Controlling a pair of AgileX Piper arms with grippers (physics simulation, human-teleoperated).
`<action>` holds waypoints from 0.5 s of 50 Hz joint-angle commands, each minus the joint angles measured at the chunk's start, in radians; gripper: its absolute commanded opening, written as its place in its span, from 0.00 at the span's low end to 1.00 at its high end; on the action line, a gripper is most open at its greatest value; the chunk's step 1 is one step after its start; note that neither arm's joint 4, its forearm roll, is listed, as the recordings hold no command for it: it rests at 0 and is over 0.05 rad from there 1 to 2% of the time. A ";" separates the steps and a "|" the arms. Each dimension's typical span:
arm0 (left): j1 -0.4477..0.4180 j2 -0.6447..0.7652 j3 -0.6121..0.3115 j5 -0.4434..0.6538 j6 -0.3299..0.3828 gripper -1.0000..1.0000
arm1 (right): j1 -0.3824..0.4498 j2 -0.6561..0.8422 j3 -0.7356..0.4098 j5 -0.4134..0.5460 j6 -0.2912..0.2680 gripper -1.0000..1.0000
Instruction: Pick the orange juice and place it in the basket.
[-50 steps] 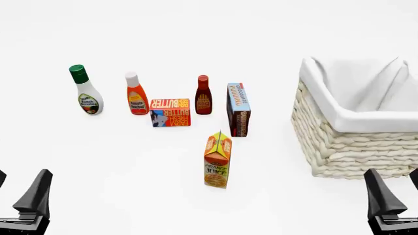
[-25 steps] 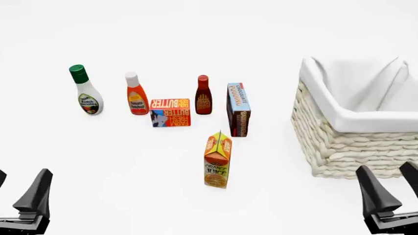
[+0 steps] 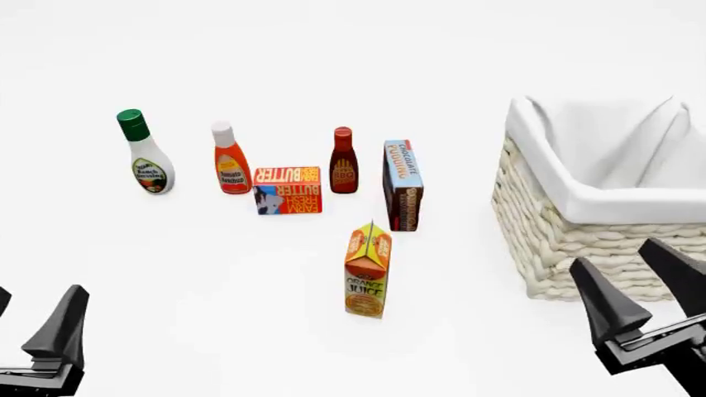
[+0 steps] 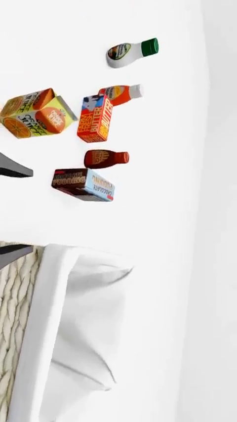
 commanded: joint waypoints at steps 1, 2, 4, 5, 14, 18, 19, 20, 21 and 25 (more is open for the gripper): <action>0.000 0.000 -0.001 0.001 0.000 1.00 | 0.079 0.123 -0.057 -0.037 -0.034 1.00; 0.000 0.000 -0.001 0.001 0.000 1.00 | 0.079 0.123 -0.057 -0.037 -0.034 1.00; 0.000 -0.001 -0.001 0.001 0.000 1.00 | 0.098 0.138 -0.067 -0.041 -0.040 1.00; 0.000 -0.001 -0.001 0.001 0.000 1.00 | 0.107 0.151 -0.074 -0.044 -0.041 1.00; 0.000 -0.001 -0.001 0.003 0.000 1.00 | 0.159 0.253 -0.105 -0.068 -0.031 1.00; 0.000 0.000 -0.001 0.002 0.000 1.00 | 0.200 0.308 -0.121 -0.076 -0.028 1.00; 0.000 0.000 -0.001 0.002 0.000 1.00 | 0.200 0.308 -0.121 -0.076 -0.028 1.00; 0.000 0.000 -0.001 0.002 0.000 1.00 | 0.208 0.324 -0.126 -0.078 -0.044 1.00; 0.000 0.000 -0.001 0.001 0.000 1.00 | 0.221 0.346 -0.134 -0.079 -0.051 1.00; 0.000 0.002 -0.001 -0.001 0.000 1.00 | 0.250 0.380 -0.169 -0.063 -0.047 1.00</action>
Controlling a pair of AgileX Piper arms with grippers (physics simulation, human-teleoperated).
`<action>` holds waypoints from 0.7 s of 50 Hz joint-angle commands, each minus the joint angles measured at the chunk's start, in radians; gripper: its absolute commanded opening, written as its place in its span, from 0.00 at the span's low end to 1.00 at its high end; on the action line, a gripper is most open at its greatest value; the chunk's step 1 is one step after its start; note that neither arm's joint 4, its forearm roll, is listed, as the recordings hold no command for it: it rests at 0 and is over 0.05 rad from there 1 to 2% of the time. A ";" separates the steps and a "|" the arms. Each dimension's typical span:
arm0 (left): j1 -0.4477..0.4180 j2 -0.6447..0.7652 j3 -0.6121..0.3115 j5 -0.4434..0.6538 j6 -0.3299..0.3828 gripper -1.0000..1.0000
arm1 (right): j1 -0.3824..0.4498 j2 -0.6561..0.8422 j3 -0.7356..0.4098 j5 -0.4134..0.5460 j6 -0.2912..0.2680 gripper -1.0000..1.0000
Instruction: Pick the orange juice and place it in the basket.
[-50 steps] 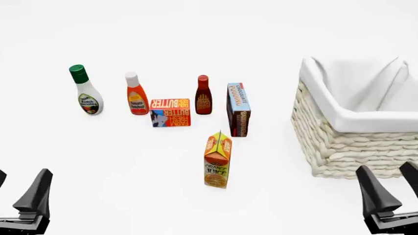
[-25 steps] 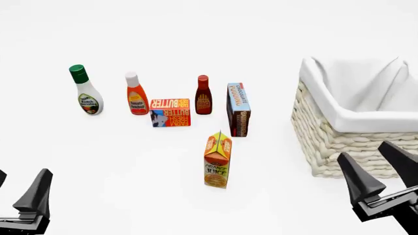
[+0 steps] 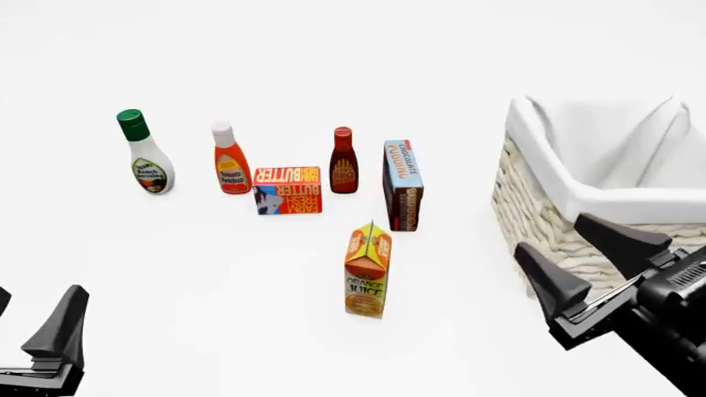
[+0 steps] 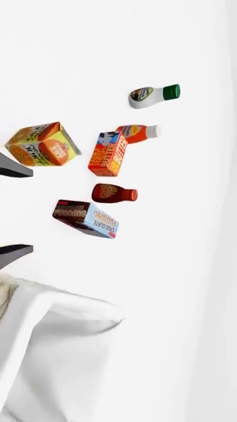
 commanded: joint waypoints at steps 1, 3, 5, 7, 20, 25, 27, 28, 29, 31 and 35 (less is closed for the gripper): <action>0.000 0.003 0.000 -0.003 0.000 1.00 | 0.086 0.123 -0.070 0.006 -0.016 1.00; 0.000 0.003 0.000 -0.004 0.000 1.00 | 0.093 0.135 -0.080 0.008 -0.020 1.00; 0.000 0.004 0.000 -0.004 0.000 1.00 | 0.102 0.148 -0.091 0.009 -0.026 1.00; 0.000 0.005 0.000 -0.005 0.000 1.00 | 0.119 0.167 -0.110 0.013 -0.014 1.00; 0.000 0.005 0.000 -0.006 0.000 1.00 | 0.176 0.259 -0.214 0.070 -0.014 1.00; 0.000 0.005 0.001 -0.006 0.000 1.00 | 0.195 0.278 -0.288 0.142 0.056 1.00; 0.000 0.006 0.001 -0.006 0.000 1.00 | 0.198 0.282 -0.303 0.157 0.055 1.00; 0.000 0.004 0.001 -0.005 0.000 1.00 | 0.213 0.292 -0.322 0.176 0.074 1.00; 0.000 0.004 0.001 -0.005 0.000 1.00 | 0.216 0.296 -0.336 0.189 0.090 1.00; 0.000 0.003 0.001 -0.004 0.000 1.00 | 0.224 0.300 -0.355 0.206 0.091 1.00; 0.000 0.003 0.001 -0.004 0.000 1.00 | 0.229 0.314 -0.384 0.237 0.112 1.00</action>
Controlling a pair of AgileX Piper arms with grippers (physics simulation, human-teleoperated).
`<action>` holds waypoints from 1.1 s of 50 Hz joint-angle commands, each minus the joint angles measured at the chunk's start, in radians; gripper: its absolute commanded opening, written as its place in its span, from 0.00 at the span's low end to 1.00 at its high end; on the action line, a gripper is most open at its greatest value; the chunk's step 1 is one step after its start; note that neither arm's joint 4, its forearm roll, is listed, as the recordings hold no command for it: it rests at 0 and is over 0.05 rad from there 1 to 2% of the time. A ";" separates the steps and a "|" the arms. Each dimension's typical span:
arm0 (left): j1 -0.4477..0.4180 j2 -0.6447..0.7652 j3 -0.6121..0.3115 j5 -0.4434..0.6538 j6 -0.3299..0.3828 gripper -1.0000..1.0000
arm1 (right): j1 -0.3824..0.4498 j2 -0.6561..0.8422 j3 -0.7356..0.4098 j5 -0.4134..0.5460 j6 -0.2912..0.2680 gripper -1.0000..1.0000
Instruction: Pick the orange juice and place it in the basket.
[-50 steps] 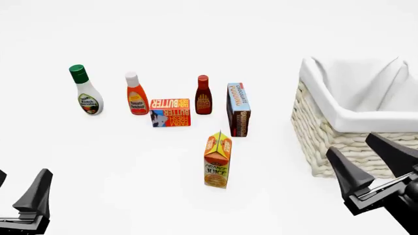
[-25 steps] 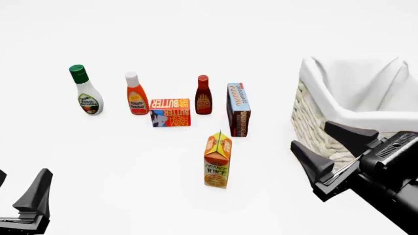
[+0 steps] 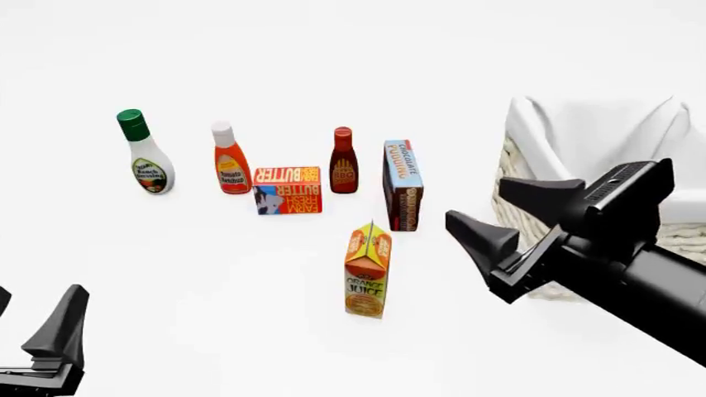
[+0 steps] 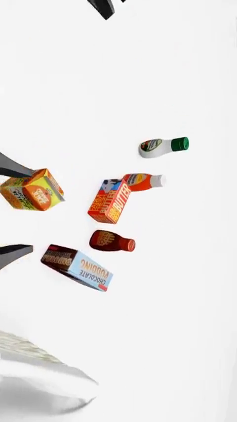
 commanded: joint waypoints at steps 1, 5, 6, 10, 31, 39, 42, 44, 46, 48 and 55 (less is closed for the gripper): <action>0.000 -0.002 0.000 0.002 0.000 1.00 | 0.037 0.050 -0.118 0.109 0.070 1.00; 0.000 -0.003 0.000 0.003 0.000 1.00 | 0.042 0.056 -0.140 0.129 0.077 1.00; 0.000 -0.004 0.000 0.003 0.000 1.00 | 0.044 0.060 -0.143 0.133 0.082 1.00; 0.000 -0.003 0.000 0.003 0.000 1.00 | 0.057 0.072 -0.157 0.149 0.103 1.00; 0.000 -0.003 0.000 0.002 0.000 1.00 | 0.033 0.145 -0.268 0.284 0.226 1.00; 0.000 -0.002 0.000 0.001 0.000 1.00 | 0.029 0.193 -0.304 0.318 0.266 1.00; 0.000 -0.003 0.000 0.002 0.000 1.00 | 0.027 0.198 -0.309 0.322 0.281 1.00; 0.000 -0.002 0.000 0.002 0.000 1.00 | 0.032 0.216 -0.312 0.328 0.307 1.00; 0.000 -0.002 0.000 0.002 0.000 1.00 | 0.024 0.223 -0.318 0.334 0.304 1.00; 0.000 -0.002 0.000 0.002 0.000 1.00 | 0.020 0.227 -0.322 0.339 0.303 1.00; 0.000 -0.002 0.000 0.002 0.000 1.00 | 0.019 0.245 -0.336 0.336 0.403 1.00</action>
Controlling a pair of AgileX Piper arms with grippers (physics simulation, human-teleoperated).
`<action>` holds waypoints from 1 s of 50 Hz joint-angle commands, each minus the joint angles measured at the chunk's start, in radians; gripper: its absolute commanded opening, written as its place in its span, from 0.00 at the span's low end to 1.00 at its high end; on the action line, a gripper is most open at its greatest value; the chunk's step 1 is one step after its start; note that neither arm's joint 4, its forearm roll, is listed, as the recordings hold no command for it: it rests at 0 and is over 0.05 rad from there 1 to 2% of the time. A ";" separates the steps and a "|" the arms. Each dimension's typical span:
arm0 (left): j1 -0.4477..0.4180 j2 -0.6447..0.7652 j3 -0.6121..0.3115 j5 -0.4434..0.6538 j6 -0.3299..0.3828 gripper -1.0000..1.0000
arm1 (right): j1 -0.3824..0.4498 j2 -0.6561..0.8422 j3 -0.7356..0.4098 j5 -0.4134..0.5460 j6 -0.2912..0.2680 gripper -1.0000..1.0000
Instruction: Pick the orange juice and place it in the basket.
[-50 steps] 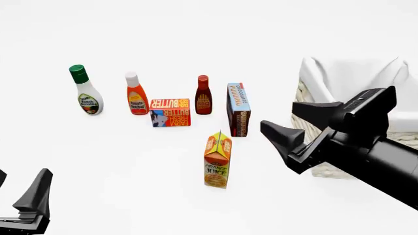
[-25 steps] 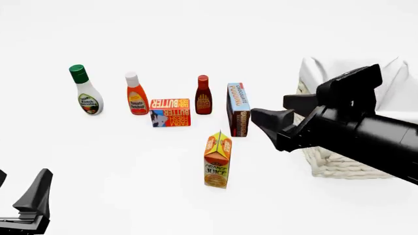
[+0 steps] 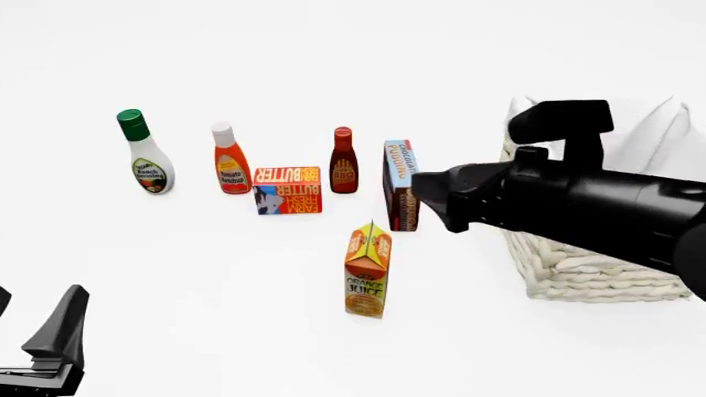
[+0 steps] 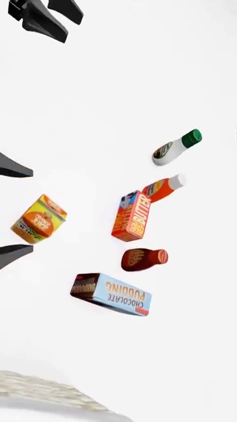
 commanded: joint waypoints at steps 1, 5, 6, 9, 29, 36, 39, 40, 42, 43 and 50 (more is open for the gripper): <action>0.000 0.000 0.000 0.000 0.000 1.00 | -0.006 0.046 -0.033 0.020 0.088 1.00; 0.000 0.000 0.000 0.000 0.000 1.00 | -0.016 0.061 -0.043 0.022 0.118 1.00; 0.000 0.000 0.000 0.000 0.000 1.00 | -0.019 0.069 -0.049 0.027 0.111 1.00; 0.000 0.000 0.000 0.000 0.000 1.00 | -0.035 0.082 -0.053 0.030 0.131 1.00; 0.000 0.000 0.000 0.000 0.000 1.00 | -0.072 0.194 -0.078 -0.008 0.267 1.00; 0.000 0.000 0.000 0.000 0.000 1.00 | -0.073 0.221 -0.063 -0.035 0.312 1.00; 0.000 0.000 0.000 0.000 0.000 1.00 | -0.066 0.231 -0.057 -0.047 0.330 1.00; 0.000 0.000 0.000 0.000 0.000 1.00 | -0.071 0.244 -0.058 -0.052 0.329 1.00; 0.000 0.000 0.000 0.000 0.000 1.00 | -0.072 0.253 -0.054 -0.060 0.341 1.00; 0.000 0.000 0.000 0.000 0.000 1.00 | -0.069 0.262 -0.057 -0.061 0.339 1.00; 0.000 0.000 0.000 0.000 0.000 1.00 | -0.055 0.278 -0.039 -0.083 0.370 1.00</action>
